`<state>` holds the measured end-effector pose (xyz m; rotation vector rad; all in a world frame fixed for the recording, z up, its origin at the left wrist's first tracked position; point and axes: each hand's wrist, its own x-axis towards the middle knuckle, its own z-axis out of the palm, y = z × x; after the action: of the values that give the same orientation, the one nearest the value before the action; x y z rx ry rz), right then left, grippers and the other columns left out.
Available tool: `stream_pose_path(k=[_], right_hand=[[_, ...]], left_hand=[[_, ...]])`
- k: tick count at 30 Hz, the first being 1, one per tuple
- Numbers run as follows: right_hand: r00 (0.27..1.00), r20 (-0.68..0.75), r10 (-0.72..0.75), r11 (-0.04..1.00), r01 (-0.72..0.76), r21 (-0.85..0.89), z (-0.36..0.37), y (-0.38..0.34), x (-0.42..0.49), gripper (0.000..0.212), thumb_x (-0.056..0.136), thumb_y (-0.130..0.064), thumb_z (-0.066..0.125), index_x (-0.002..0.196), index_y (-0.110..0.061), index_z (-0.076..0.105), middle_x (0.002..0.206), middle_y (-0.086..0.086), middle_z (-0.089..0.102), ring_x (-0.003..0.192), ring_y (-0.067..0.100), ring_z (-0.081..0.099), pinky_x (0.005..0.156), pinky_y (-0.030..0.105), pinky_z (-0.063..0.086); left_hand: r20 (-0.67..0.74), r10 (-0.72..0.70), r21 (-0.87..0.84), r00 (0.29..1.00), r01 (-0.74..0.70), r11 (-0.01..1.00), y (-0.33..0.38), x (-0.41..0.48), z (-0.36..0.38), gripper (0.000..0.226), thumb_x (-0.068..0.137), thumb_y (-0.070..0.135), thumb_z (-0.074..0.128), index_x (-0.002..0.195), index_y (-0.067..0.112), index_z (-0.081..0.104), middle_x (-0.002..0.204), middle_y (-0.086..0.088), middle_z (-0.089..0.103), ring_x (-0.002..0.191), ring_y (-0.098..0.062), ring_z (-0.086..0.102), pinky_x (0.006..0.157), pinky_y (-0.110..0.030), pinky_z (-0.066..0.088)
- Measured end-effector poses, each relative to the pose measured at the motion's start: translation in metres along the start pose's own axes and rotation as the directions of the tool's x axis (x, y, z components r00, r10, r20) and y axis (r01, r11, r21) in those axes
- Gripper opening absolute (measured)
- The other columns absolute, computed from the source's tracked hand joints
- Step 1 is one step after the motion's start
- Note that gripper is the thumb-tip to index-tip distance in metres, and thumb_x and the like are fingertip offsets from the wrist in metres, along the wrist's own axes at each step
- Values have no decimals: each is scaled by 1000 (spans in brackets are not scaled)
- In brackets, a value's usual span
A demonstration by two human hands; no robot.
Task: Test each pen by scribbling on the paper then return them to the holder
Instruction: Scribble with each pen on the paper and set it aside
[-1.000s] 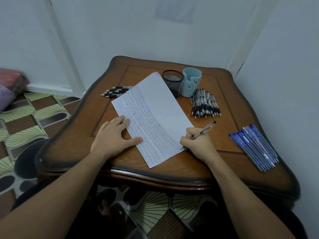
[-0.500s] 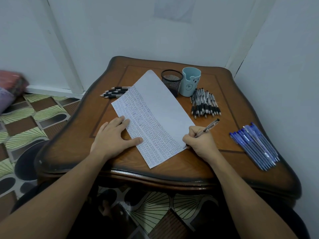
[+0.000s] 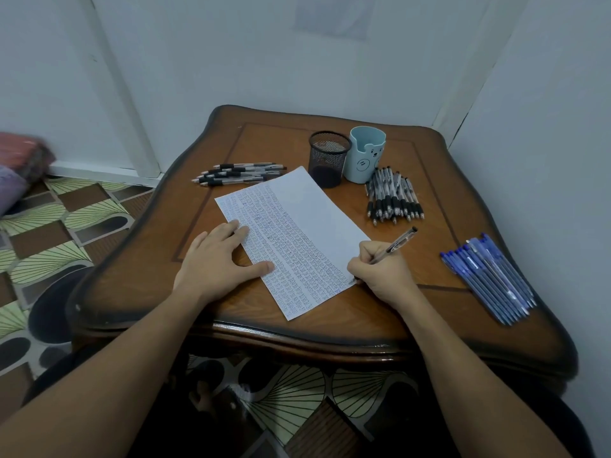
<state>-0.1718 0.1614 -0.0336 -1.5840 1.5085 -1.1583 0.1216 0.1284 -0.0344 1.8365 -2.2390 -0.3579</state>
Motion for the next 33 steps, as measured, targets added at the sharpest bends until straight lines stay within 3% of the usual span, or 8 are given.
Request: stream_pose_path(k=[4,8,13,19,24,28,31,33], right_hand=[[1000,16,4,1000,-5,11,-2,1,1,44,72,0,65,50,-20,33,48,-5,32,46,14,46,55,31,40],[1000,-16,5,996,-3,84,-4,0,1,40,67,-4,61,50,-21,30,48,-7,27,44,10,39,53,33,40],[1000,0,-11,999,11,50,-2,-2,0,44,71,-2,63,48,-22,31,47,-10,30,46,11,36,55,30,36],[999,10,36,992,-37,121,-4,-3,0,36,66,-4,61,51,-14,29,53,3,26,51,19,34,54,34,42],[999,24,21,995,-23,97,-3,-1,0,35,67,-8,63,50,-18,34,48,-4,30,46,14,39,56,39,41],[1000,17,22,999,-22,39,-3,-1,1,40,70,-7,64,48,-22,35,46,-8,33,48,15,38,55,33,38],[991,-84,107,972,-87,216,-7,-2,5,42,83,8,60,54,-14,38,47,-4,40,46,9,44,47,25,43],[974,-121,193,920,-137,367,-9,-5,7,39,93,3,56,57,-9,45,53,0,50,53,11,48,53,22,46]], left_hand=[[-14,3,-7,1000,-3,1000,0,0,1,116,56,98,24,151,31,28,160,10,18,146,-8,13,120,-37,5],[-9,4,-3,1000,-4,1000,0,1,1,115,56,98,24,151,31,28,160,10,18,147,-9,13,120,-38,5],[-16,5,-10,1000,-5,1000,-1,1,2,116,56,99,25,151,31,28,160,10,18,146,-8,13,121,-38,6],[-7,3,-3,1000,-3,1000,-1,1,1,116,56,98,24,151,32,27,160,10,18,146,-9,13,121,-38,6],[-4,6,-3,1000,-6,1000,0,1,1,116,56,98,24,151,32,27,160,10,18,146,-8,13,121,-38,6],[-3,5,-4,1000,-5,1000,-2,2,1,116,56,98,24,151,32,27,160,10,17,146,-8,13,121,-38,6],[0,2,-11,1000,-2,1000,-1,1,2,116,56,98,25,151,32,27,160,11,17,146,-7,12,121,-38,5],[-4,2,-19,1000,-2,1000,-1,0,1,116,55,99,25,151,32,27,160,11,17,146,-7,12,121,-37,5]])
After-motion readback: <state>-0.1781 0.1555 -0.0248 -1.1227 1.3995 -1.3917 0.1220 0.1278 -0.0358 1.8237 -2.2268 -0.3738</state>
